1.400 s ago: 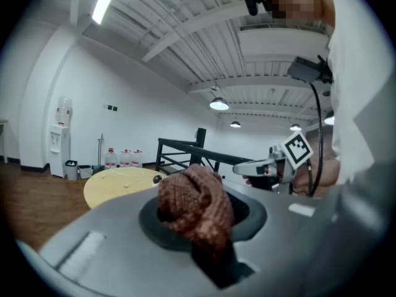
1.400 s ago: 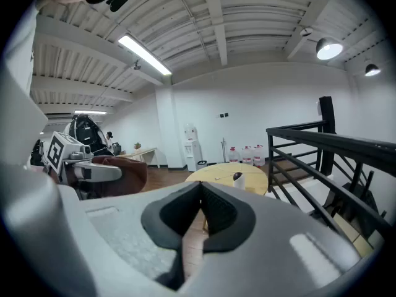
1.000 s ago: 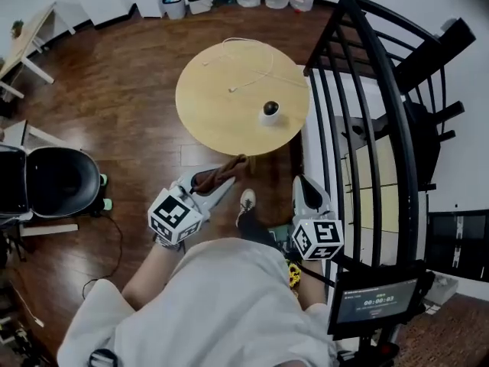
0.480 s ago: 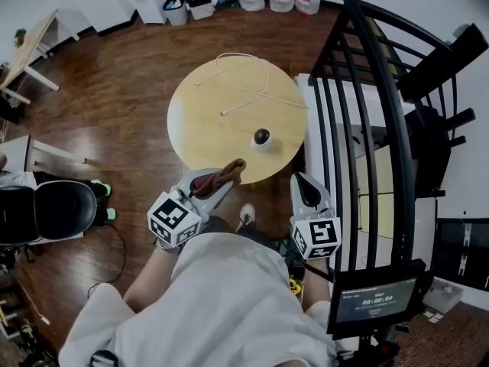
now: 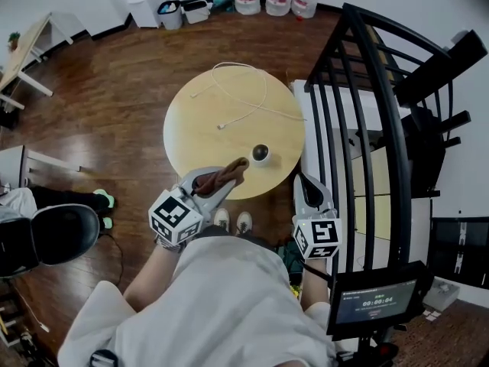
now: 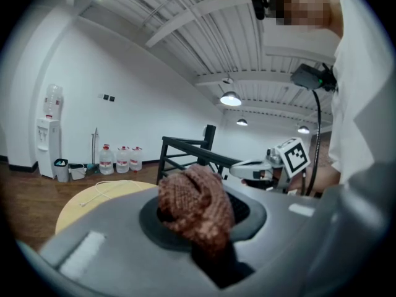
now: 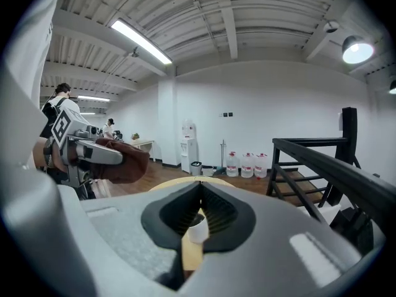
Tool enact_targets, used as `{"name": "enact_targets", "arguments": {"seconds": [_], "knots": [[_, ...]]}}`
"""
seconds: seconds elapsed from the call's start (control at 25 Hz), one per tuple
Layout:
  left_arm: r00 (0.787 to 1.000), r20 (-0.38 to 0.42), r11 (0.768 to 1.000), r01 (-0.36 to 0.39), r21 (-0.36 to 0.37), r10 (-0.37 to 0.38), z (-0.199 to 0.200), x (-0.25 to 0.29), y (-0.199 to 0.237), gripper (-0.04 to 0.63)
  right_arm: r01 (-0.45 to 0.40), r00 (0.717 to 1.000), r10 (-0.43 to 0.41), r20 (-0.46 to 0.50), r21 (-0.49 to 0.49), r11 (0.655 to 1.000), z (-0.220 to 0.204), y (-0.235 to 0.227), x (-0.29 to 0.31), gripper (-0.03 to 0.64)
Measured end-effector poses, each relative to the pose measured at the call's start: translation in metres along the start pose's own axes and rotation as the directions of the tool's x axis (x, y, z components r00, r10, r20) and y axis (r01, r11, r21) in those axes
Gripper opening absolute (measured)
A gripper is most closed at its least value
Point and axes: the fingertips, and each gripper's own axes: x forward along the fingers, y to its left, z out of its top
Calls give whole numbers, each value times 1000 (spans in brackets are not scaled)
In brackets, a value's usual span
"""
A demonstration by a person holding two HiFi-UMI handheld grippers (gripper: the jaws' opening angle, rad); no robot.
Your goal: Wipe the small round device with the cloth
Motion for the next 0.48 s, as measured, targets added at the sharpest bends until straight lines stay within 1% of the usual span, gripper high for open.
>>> {"name": "enact_targets", "arguments": {"seconds": [0.12, 0.2, 0.28, 0.36, 0.4, 0.44, 0.48], "knots": [[999, -16, 998, 33, -46, -34, 0, 3, 12, 95, -25, 1000, 25, 18, -10, 1000, 11, 7, 8, 3], [995, -55, 992, 76, -102, -82, -7, 8, 17, 91, -40, 999, 41, 25, -22, 999, 14, 11, 13, 3], [989, -85, 978, 108, -176, -125, -14, 10, 23, 89, -61, 998, 61, 30, -10, 998, 16, 16, 16, 3], [982, -74, 950, 146, -277, -173, -15, 11, 33, 92, -95, 995, 95, 9, -18, 995, 15, 22, 24, 90], [978, -57, 930, 170, -325, -199, -13, 12, 39, 92, -107, 994, 107, -10, -34, 994, 13, 25, 28, 114], [974, -42, 910, 194, -366, -224, -12, 14, 46, 92, -117, 993, 116, -30, -49, 992, 9, 28, 32, 123], [968, -33, 893, 215, -396, -247, -12, 16, 52, 92, -128, 991, 126, -52, -57, 990, 4, 31, 37, 138]]}}
